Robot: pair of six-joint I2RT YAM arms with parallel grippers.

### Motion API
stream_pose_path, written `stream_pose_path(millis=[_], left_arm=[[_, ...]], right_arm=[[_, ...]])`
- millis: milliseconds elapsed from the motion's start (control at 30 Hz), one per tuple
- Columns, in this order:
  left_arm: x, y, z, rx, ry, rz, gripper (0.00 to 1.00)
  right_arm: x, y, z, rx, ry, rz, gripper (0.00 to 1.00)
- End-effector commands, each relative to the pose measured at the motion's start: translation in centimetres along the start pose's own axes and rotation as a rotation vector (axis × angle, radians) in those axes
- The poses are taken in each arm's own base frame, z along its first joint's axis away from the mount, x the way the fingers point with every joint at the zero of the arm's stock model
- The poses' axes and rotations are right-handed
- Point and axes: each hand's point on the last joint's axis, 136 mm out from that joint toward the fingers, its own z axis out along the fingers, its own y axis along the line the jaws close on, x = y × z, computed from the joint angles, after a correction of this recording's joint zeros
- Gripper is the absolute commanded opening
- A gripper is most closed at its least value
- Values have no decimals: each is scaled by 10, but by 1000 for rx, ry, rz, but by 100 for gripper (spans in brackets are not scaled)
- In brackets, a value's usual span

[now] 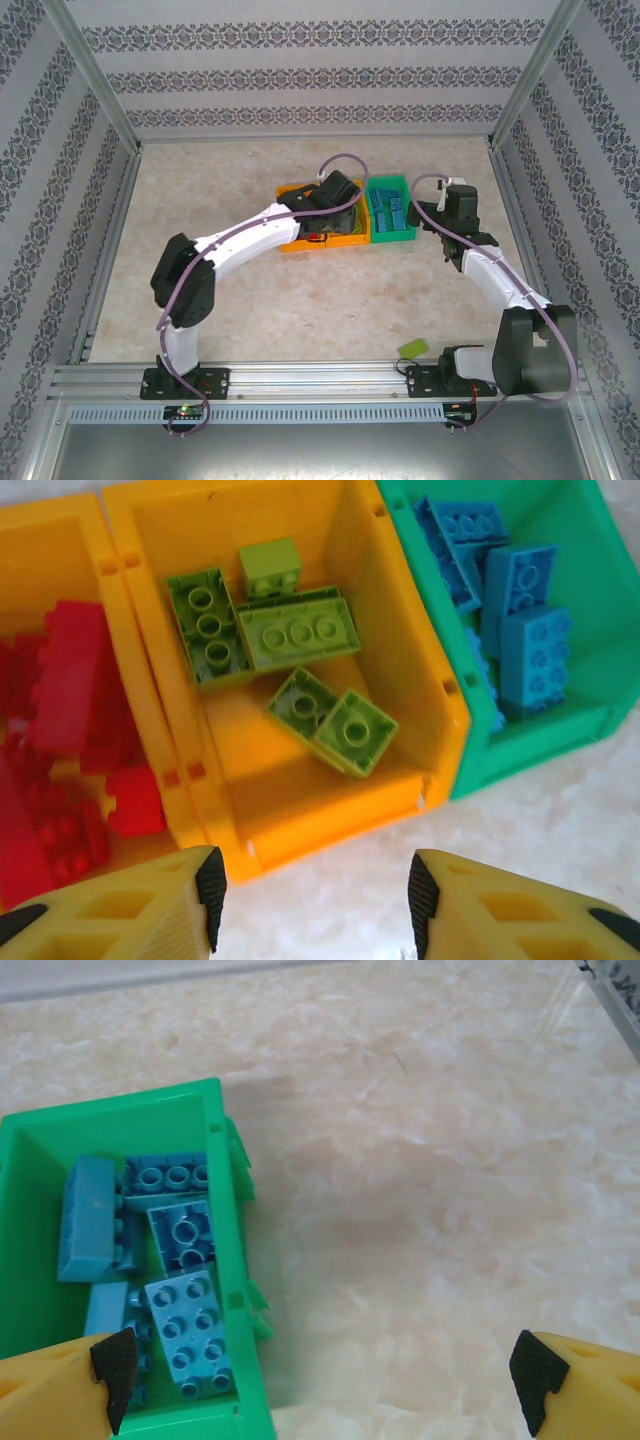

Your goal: Sort the legos into containers by color

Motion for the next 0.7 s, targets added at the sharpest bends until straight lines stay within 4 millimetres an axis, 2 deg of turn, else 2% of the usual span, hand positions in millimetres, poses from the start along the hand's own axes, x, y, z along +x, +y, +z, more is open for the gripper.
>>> stream_pose_path(millis=[0, 133, 267, 433, 567, 667], left_arm=[[1, 9, 20, -29, 50, 44, 54], [10, 9, 27, -3, 72, 33, 56], [10, 11, 19, 38, 63, 16, 59], [14, 17, -3, 54, 48, 87, 67], [16, 26, -21, 60, -7, 146, 81], [18, 40, -35, 25, -61, 176, 94]], right_arm=[[1, -5, -8, 10, -15, 65, 98], [18, 8, -22, -78, 39, 112, 98], [36, 11, -38, -85, 160, 153, 98], [87, 12, -69, -46, 420, 318, 98], [117, 24, -100, -51, 488, 435, 98], [137, 27, -126, -1, 554, 472, 96]])
